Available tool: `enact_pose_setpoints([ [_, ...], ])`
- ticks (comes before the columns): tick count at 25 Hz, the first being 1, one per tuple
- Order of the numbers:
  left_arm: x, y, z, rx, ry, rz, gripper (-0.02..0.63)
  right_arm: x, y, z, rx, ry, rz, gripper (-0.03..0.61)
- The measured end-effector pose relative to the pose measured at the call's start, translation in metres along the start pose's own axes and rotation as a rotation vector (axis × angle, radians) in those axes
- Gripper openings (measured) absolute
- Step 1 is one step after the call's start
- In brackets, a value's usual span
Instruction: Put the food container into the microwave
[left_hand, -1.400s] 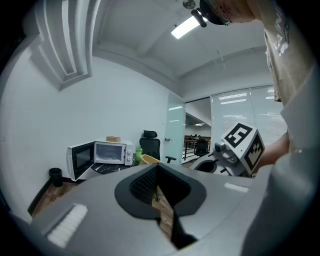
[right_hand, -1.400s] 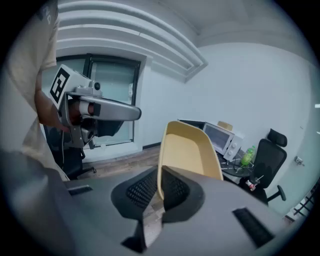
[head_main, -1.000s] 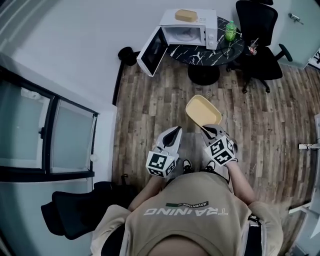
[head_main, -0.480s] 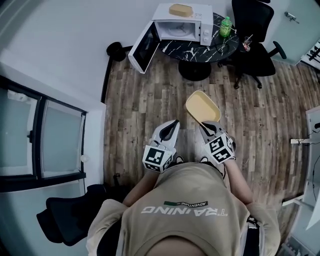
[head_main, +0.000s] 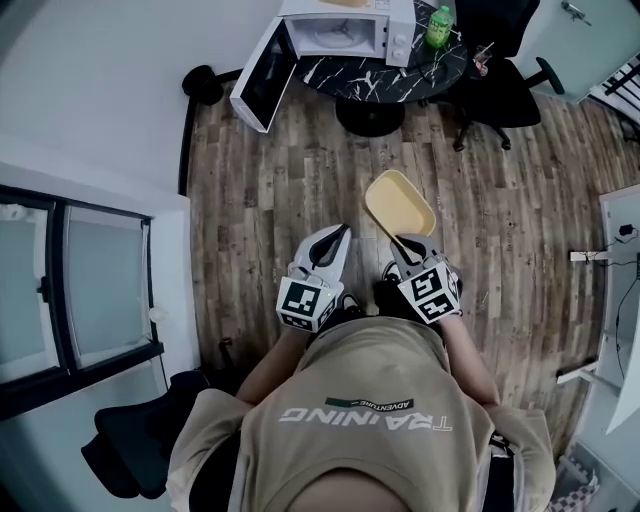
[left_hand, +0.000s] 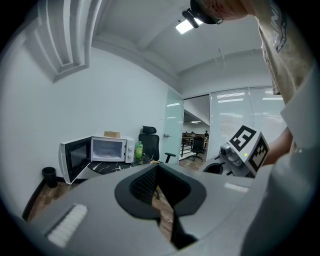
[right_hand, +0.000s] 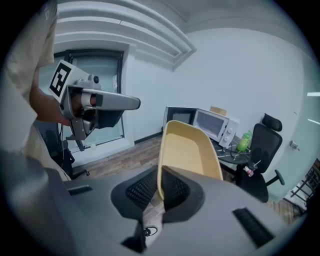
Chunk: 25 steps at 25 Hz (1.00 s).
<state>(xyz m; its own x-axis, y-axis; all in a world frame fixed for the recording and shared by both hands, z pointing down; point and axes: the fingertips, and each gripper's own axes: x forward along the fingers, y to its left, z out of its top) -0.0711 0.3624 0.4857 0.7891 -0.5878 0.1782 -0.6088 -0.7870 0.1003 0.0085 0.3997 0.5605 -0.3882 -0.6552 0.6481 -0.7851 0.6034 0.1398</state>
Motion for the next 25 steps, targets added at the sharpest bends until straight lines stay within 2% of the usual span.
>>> enact_pose_setpoints([
  [10, 0.08, 0.017, 0.029, 0.011, 0.024, 0.051, 0.003, 0.035, -0.096, 0.01, -0.018, -0.058, 0.038, 0.023],
  [14, 0.107, 0.037, 0.041, 0.018, 0.029, 0.115, 0.003, 0.055, -0.133, 0.021, -0.071, -0.08, 0.063, 0.021],
  [18, 0.125, 0.055, 0.044, 0.002, 0.04, 0.185, 0.003, 0.068, -0.155, 0.032, -0.106, -0.108, 0.1, 0.022],
  [20, 0.135, 0.057, 0.046, -0.016, 0.047, 0.19, 0.003, 0.072, -0.165, 0.033, -0.113, -0.123, 0.109, 0.021],
  [25, 0.15, 0.066, 0.054, -0.003, 0.065, 0.193, 0.003, 0.089, -0.18, 0.03, -0.07, -0.106, 0.15, 0.022],
])
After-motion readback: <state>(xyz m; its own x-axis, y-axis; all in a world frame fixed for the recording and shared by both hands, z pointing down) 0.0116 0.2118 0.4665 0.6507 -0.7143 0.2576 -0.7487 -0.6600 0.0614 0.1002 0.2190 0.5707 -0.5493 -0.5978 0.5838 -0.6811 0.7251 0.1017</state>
